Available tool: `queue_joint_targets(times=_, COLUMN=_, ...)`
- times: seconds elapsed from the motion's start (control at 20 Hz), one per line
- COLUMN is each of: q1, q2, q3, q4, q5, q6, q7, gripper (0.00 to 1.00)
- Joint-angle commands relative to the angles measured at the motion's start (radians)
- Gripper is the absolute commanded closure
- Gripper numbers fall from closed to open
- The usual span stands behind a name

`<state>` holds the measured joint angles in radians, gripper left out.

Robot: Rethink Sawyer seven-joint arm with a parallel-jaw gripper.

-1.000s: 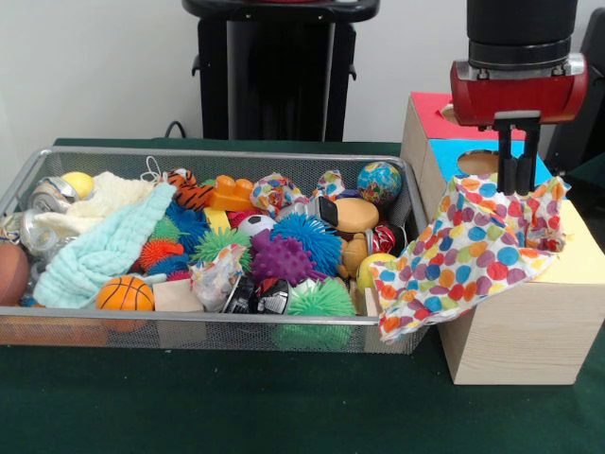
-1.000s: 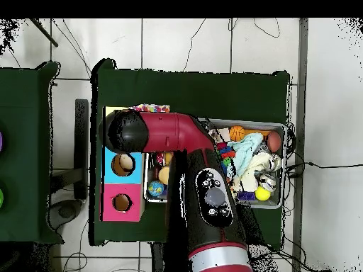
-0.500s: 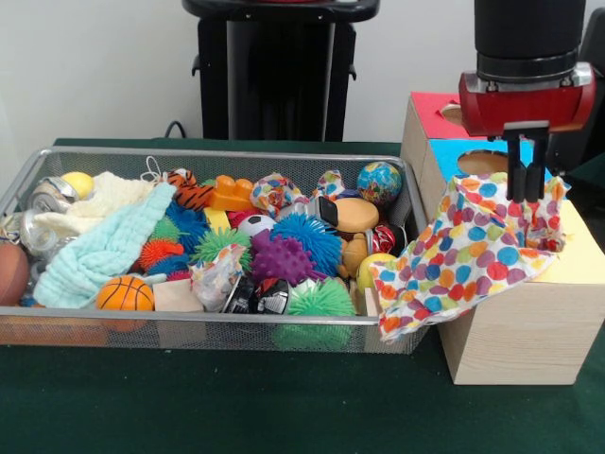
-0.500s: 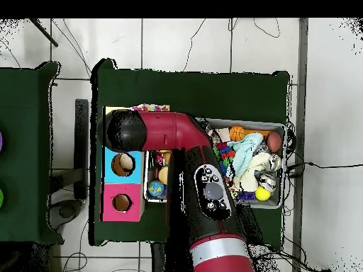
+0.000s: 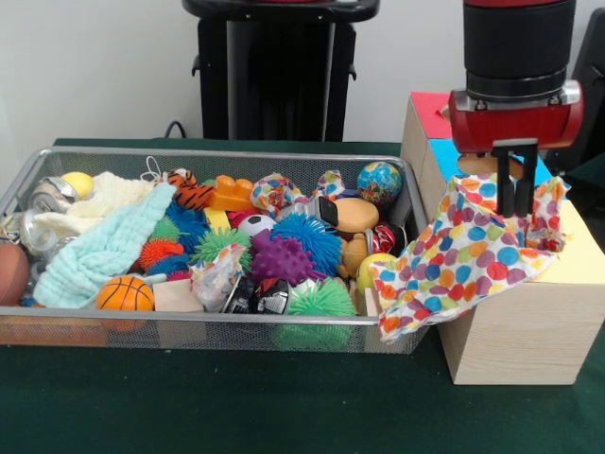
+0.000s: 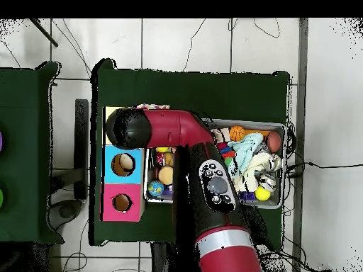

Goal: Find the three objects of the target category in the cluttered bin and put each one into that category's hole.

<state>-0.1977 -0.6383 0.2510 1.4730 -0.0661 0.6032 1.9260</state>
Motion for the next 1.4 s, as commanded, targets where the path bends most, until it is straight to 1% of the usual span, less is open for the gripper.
queue_joint_targets(times=0.05, q1=-0.054, q2=0.063, q3=0.088, q4=-0.04, q5=-0.062, q6=0.064, q7=-0.127, gripper=1.0)
queue_joint_targets(times=0.15, q1=-0.056, q2=0.068, q3=0.093, q4=-0.046, q5=-0.068, q6=0.066, q7=-0.123, gripper=1.0)
queue_joint_targets(times=0.4, q1=-0.066, q2=0.066, q3=0.108, q4=-0.019, q5=-0.078, q6=0.046, q7=-0.111, gripper=1.0)
queue_joint_targets(times=0.7, q1=-0.067, q2=0.13, q3=0.121, q4=-0.003, q5=-0.104, q6=-0.033, q7=-0.085, gripper=1.0)
queue_joint_targets(times=0.95, q1=-0.066, q2=0.132, q3=0.12, q4=0.004, q5=-0.105, q6=-0.031, q7=-0.081, gripper=1.0)
queue_joint_targets(times=1.2, q1=-0.069, q2=0.154, q3=0.12, q4=-0.02, q5=-0.12, q6=-0.033, q7=-0.094, gripper=1.0)
queue_joint_targets(times=1.4, q1=-0.071, q2=0.165, q3=0.123, q4=-0.02, q5=-0.127, q6=-0.049, q7=-0.088, gripper=1.0)
